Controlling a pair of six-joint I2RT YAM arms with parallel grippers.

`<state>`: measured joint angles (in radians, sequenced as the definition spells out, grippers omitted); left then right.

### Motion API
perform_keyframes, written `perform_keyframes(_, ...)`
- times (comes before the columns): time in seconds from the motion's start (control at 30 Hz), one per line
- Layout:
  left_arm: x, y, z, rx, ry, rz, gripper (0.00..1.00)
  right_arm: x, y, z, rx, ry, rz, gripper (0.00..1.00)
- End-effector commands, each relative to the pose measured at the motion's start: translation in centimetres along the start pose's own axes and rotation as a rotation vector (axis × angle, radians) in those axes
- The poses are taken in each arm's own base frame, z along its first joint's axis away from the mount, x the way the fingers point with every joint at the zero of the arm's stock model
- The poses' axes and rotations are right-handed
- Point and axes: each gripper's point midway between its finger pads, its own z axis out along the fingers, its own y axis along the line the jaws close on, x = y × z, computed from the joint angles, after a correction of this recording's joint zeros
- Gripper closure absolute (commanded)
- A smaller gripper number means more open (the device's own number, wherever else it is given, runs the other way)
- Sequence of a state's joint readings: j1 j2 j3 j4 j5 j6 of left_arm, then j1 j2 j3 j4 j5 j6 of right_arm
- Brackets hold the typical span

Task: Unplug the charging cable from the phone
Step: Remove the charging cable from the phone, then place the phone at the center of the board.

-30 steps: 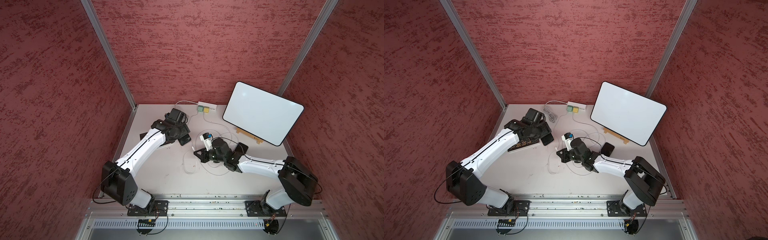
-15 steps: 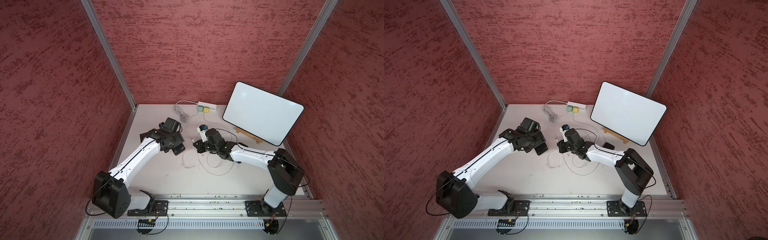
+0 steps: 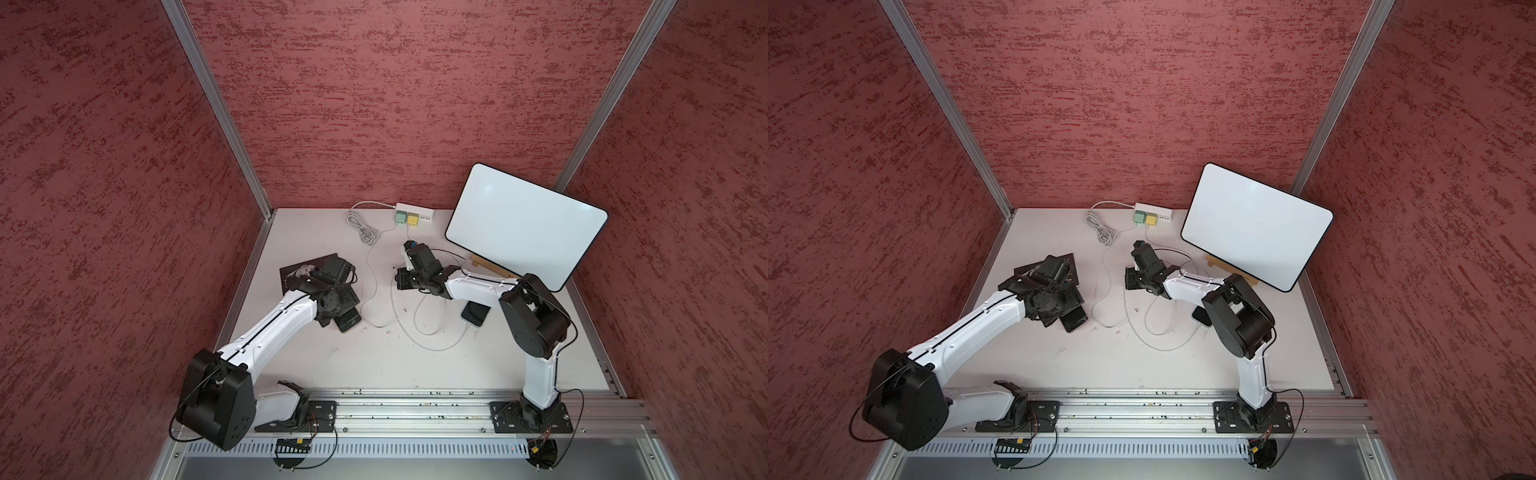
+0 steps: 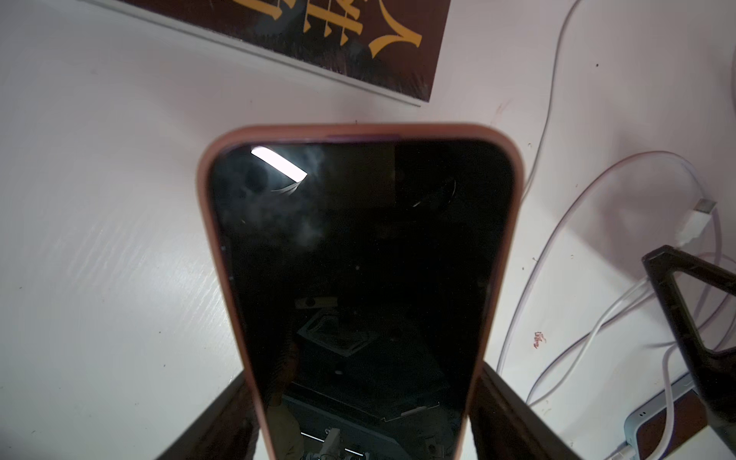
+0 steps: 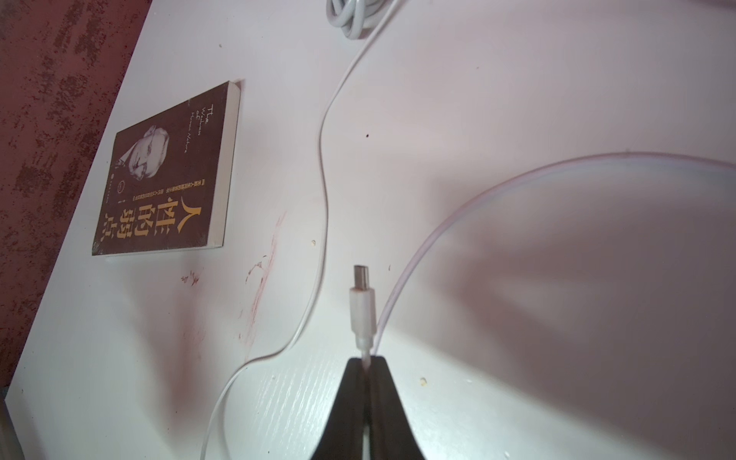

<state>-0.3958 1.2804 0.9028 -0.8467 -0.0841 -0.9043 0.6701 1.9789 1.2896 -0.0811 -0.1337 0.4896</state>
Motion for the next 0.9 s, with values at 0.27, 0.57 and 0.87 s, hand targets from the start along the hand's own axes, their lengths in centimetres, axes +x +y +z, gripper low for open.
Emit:
perform_keyframes(0.27, -0.6, 0.8, 0.9, 0.02, -0.026, -0.068, 0.46, -1.2, -1.0, 1.1, 0.045, 0.007, 0.023, 0.59)
perform_keyframes(0.57, -0.7, 2.8, 2.1, -0.029, -0.017, -0.121, 0.46, -1.6, -0.7, -1.1, 0.055, -0.002, 0.005, 0.41)
perform_keyframes(0.87, -0.2, 4.6, 4.1, -0.073, 0.017, -0.172, 0.46, -0.1, -1.1, -5.2, 0.061, -0.014, 0.026, 0.37)
